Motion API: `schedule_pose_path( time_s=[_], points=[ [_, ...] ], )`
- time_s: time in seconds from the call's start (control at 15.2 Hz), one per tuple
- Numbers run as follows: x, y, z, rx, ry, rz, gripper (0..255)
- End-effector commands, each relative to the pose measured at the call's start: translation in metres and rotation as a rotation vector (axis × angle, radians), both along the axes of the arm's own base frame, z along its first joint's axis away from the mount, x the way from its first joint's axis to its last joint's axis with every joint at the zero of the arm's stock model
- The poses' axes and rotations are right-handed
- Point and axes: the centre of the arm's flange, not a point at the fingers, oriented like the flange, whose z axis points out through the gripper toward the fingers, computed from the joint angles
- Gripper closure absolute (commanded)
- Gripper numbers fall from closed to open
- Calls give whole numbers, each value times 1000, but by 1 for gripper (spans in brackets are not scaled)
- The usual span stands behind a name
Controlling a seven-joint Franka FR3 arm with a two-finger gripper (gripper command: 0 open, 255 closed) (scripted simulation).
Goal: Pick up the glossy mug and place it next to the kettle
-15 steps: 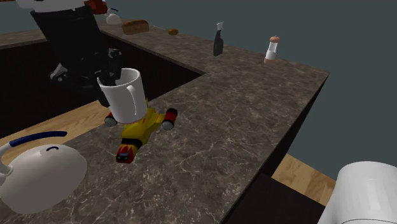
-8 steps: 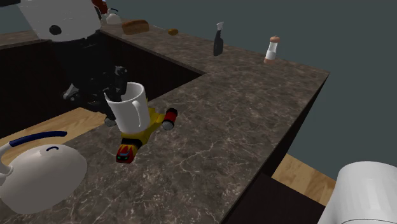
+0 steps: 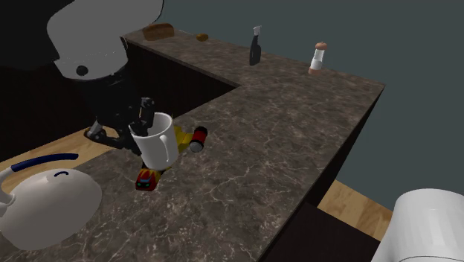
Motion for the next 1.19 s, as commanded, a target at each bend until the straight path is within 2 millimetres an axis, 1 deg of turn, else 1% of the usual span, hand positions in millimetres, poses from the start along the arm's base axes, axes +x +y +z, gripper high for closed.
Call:
schedule_pose_path(
  time_s=[0.0, 1.12],
  points=[
    [0, 0, -11, 0, -1, 0, 255],
    [0, 0, -101, 0, -1, 0, 255]
  ],
)
